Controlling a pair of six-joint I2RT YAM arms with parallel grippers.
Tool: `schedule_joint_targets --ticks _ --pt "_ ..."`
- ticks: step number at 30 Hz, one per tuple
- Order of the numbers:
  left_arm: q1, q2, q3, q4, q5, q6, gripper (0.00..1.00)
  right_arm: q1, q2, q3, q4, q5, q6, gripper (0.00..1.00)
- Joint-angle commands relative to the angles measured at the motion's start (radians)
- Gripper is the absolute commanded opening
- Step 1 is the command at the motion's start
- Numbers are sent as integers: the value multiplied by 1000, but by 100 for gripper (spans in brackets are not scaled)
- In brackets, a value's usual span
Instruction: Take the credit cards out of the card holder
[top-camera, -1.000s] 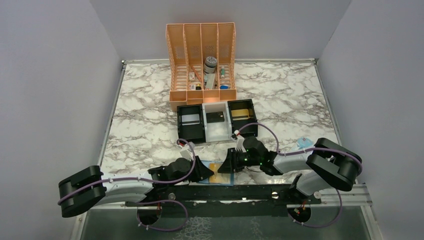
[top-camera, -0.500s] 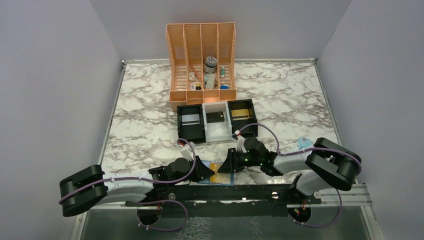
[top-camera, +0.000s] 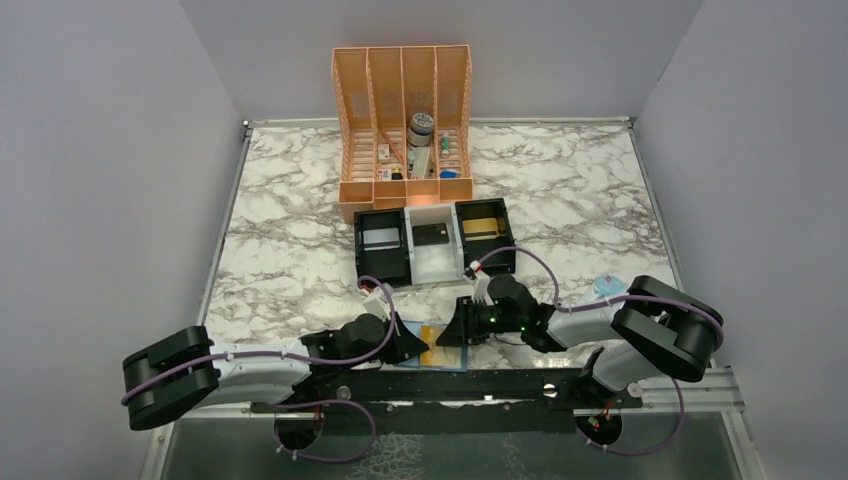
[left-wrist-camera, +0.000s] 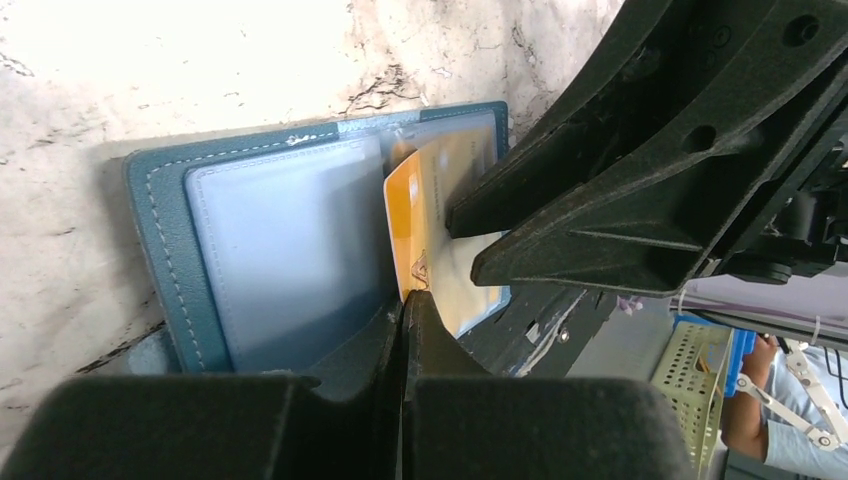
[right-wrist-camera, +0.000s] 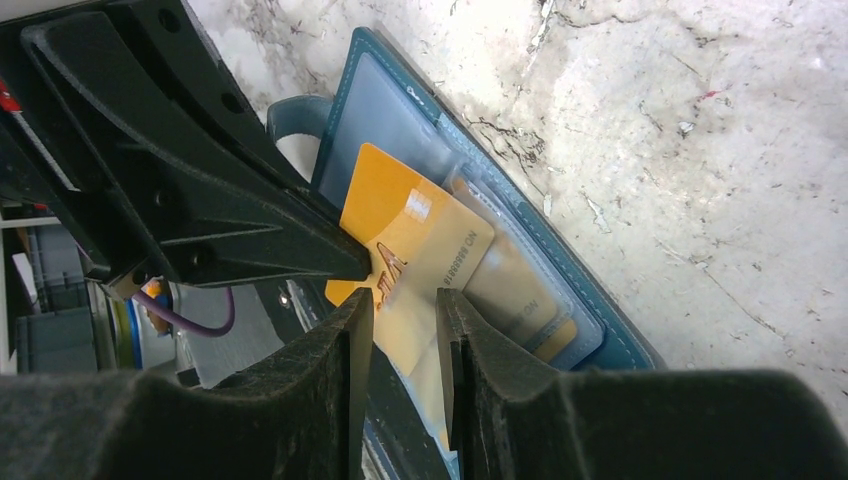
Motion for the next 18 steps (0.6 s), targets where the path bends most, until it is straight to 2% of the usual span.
schedule_joint_targets --ticks 1,5,10,14,18 --pt "-5 -55 60 -220 -67 48 0 7 39 -19 -196 107 -52 32" --pt "-4 -177 125 -478 -151 85 0 7 18 -12 -218 118 -67 32" --pt "-5 -316 155 -680 -215 96 0 7 -34 21 -274 131 -105 33" --pt "-4 -362 167 -705 -198 115 0 7 -126 45 -313 146 -129 35" --pt "-5 -387 198 -688 -187 160 0 6 -260 61 -361 217 -139 43"
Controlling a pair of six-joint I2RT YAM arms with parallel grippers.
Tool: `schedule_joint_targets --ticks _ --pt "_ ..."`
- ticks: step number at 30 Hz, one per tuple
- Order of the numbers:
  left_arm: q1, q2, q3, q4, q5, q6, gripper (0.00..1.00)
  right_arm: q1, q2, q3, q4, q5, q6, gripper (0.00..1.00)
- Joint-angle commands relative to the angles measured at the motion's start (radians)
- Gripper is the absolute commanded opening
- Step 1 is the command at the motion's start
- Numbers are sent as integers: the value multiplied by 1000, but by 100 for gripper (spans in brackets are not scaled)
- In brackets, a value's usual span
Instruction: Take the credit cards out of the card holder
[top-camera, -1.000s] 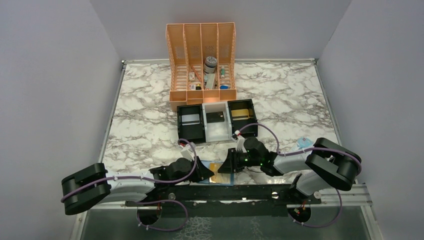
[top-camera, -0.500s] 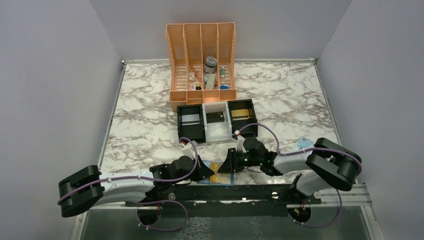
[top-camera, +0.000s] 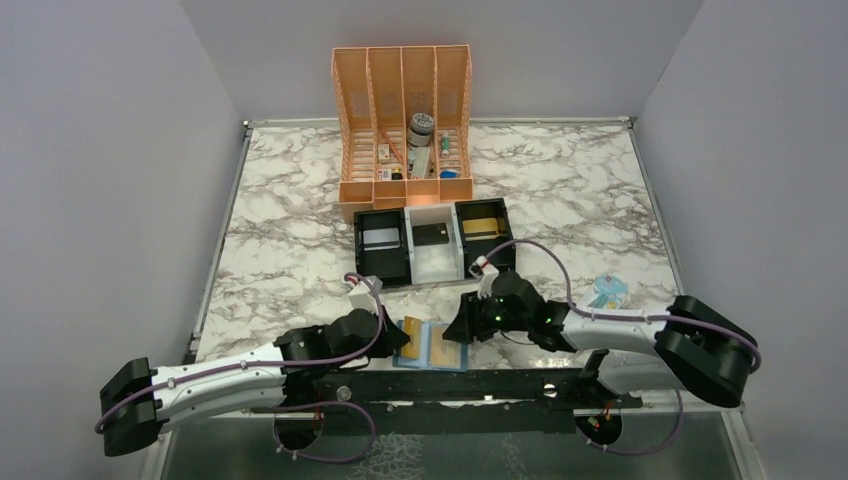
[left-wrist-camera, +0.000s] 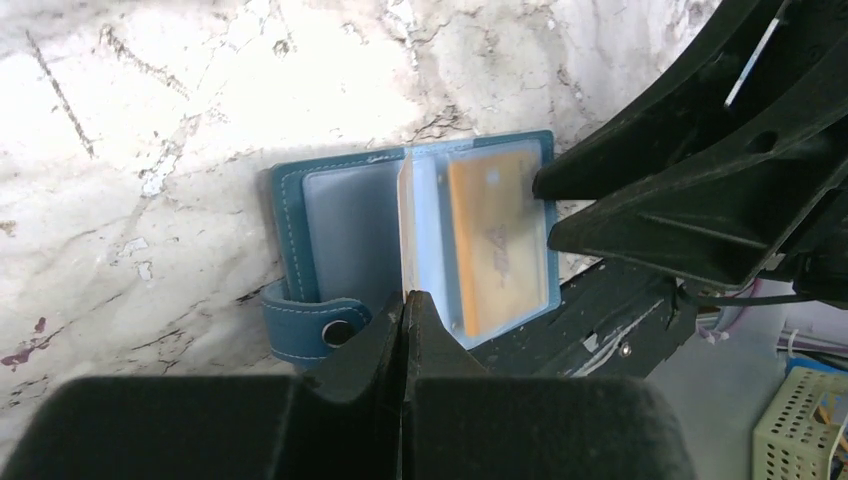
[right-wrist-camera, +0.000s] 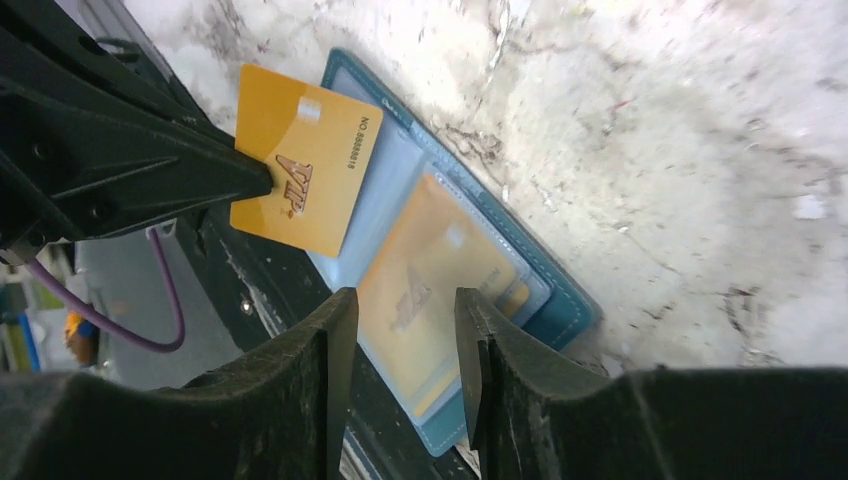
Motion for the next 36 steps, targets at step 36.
schedule_joint_targets --ticks 36 --pt "174 97 -111 797 363 -10 0 -348 -278 -253 543 -411 225 71"
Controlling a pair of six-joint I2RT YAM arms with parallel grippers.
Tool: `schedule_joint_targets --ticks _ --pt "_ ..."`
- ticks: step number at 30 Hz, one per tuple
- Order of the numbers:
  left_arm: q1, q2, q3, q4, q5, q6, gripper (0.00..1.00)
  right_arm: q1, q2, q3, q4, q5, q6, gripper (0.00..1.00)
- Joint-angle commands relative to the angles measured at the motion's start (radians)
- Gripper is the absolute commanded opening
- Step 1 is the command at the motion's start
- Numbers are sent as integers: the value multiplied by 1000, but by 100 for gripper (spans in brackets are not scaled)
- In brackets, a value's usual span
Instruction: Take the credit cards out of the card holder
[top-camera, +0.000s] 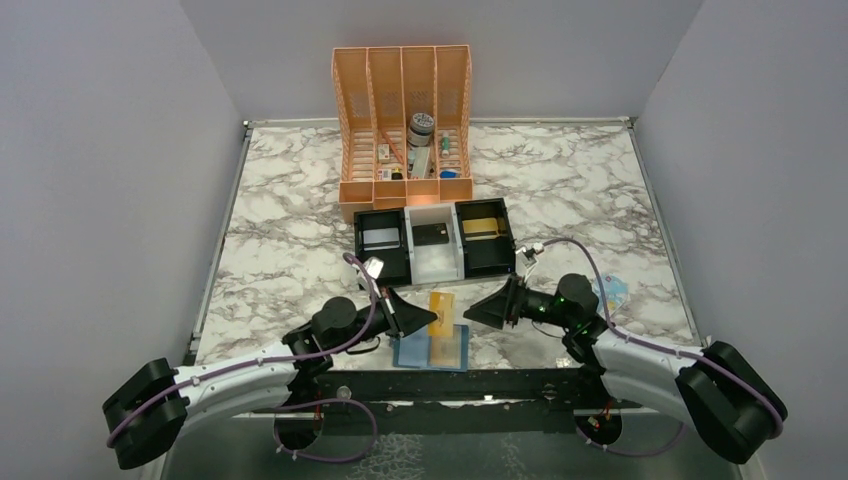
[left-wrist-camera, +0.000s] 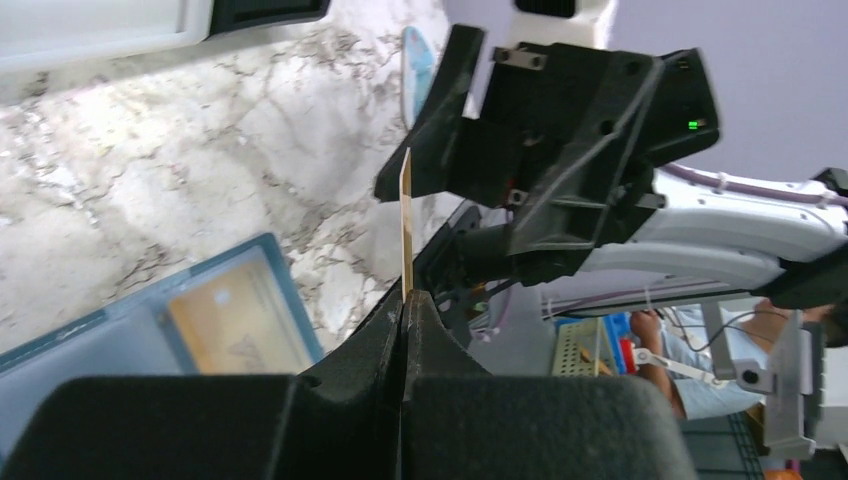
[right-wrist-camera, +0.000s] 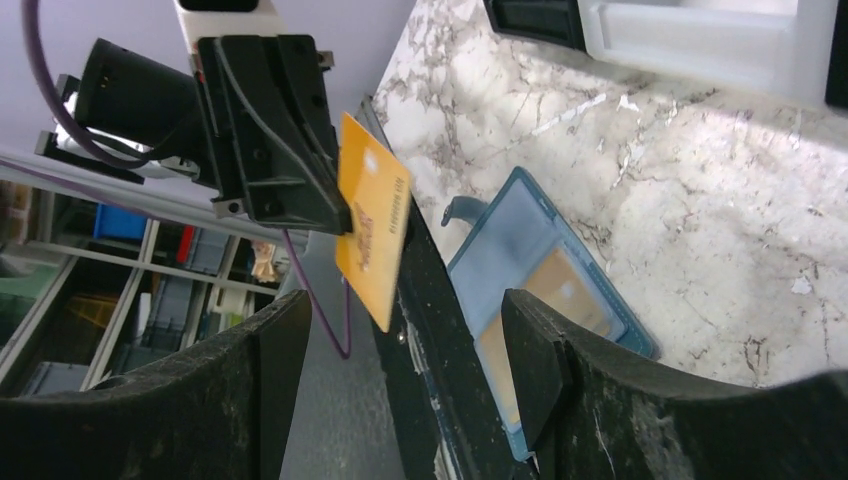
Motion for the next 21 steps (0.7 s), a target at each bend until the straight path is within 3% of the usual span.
schedule_joint_targets --ticks 1,21 --pt "3 -21 -32 120 43 -33 0 1 64 12 113 -65 71 70" --pt "-1 37 -52 237 73 -54 0 113 297 94 346 -71 168 36"
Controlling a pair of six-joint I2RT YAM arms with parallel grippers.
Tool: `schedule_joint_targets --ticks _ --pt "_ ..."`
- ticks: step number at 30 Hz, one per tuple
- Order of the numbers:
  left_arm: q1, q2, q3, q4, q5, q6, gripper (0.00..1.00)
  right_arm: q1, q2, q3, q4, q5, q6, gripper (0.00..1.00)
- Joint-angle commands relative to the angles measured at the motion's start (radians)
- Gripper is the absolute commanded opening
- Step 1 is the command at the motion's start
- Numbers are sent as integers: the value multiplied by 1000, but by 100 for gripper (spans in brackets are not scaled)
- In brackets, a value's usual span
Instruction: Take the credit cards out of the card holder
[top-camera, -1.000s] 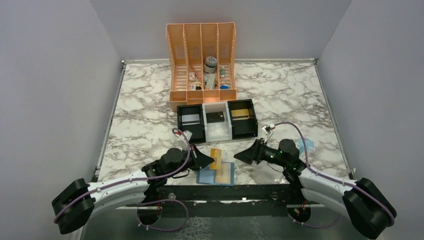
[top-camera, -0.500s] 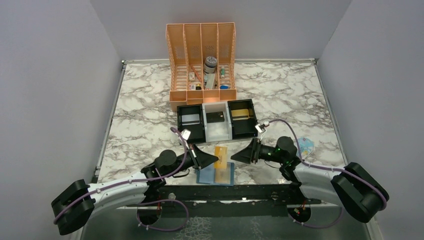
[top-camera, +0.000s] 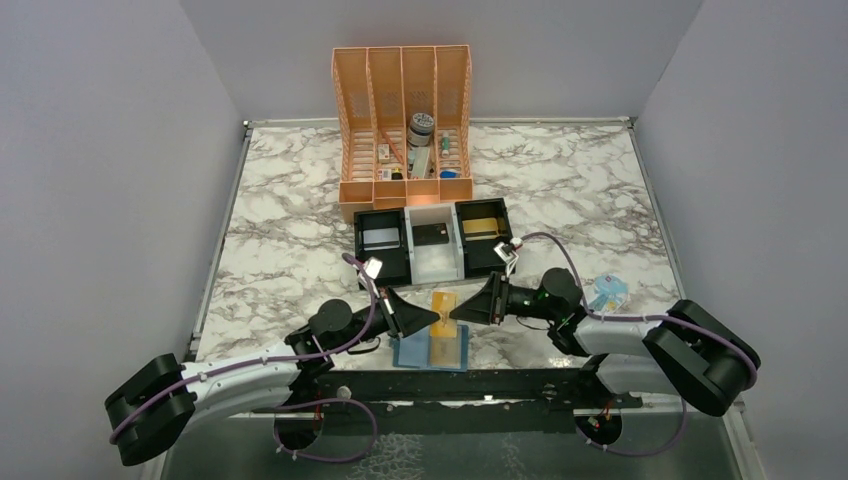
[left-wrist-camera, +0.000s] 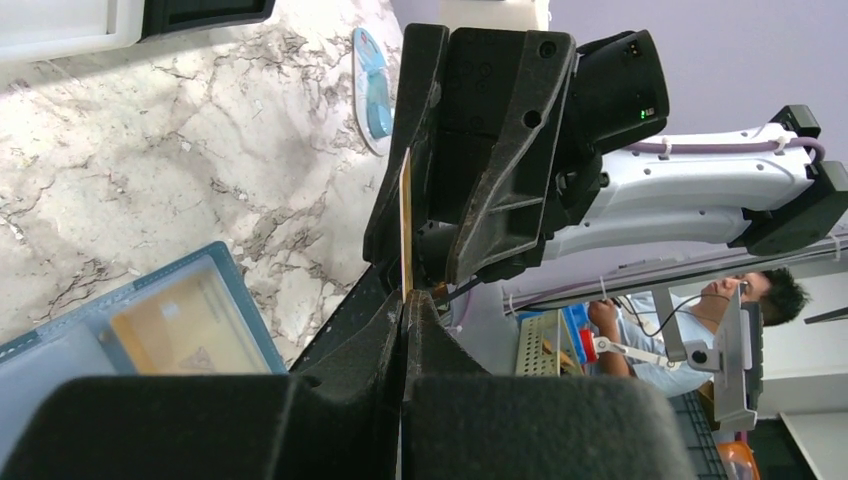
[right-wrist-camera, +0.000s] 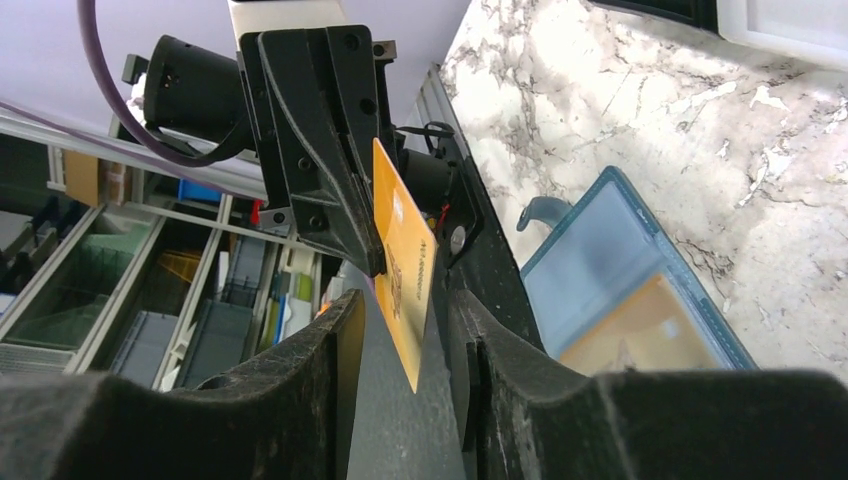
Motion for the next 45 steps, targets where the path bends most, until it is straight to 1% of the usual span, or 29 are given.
schedule_joint_targets --ticks 1,4,7,12,15,19,21,24,25,26,27,28,29,30,31,32,33,36,38,40,42,45 --pt "-1 -1 -22 69 24 -7 0 16 45 12 128 -29 32 34" --pt "-1 -4 -31 76 19 -12 0 19 68 -1 195 -40 51 29" --pt "-2 -9 -37 87 18 -15 0 22 83 -6 225 -48 61 22" --pt "-2 -13 -38 100 19 -15 0 31 105 3 250 -57 65 21" --pt "-2 -11 -38 105 23 -16 0 37 117 9 262 -61 68 18" --pt "-2 -9 -43 111 23 -20 0 39 132 10 283 -69 71 9" --pt "-2 -13 -47 111 22 -22 0 39 132 5 288 -66 66 2" --pt "-2 -25 -51 109 23 -8 0 39 113 -8 287 -41 48 1" --pt "1 -33 -41 85 26 10 14 39 99 -16 280 -19 42 1" --pt "8 -50 -13 6 27 43 29 33 73 -24 247 -1 28 1" --pt "15 -80 43 -112 25 90 44 25 39 -25 186 17 2 1" --pt "17 -100 107 -262 10 151 60 17 -1 -17 92 39 -39 1" --pt "18 -115 173 -394 -18 212 73 11 -45 0 -14 69 -84 1" --pt "18 -126 234 -527 -61 266 83 7 -91 23 -141 107 -142 1" --pt "19 -132 278 -633 -106 301 91 4 -137 51 -244 147 -201 1" --pt "20 -136 314 -710 -151 325 96 2 -179 75 -342 195 -255 1" --pt "21 -141 335 -772 -191 338 99 -2 -215 96 -422 244 -303 1" --pt "23 -153 361 -889 -279 345 99 -12 -286 185 -650 397 -436 1" --pt "22 -160 361 -936 -301 339 99 -16 -295 258 -794 502 -513 1" --pt "23 -172 355 -967 -308 332 99 -16 -284 326 -898 607 -588 1" --pt "24 -188 346 -982 -310 331 99 -17 -272 383 -955 684 -665 1" --pt "24 -213 330 -994 -311 324 99 -16 -239 439 -974 779 -786 1"
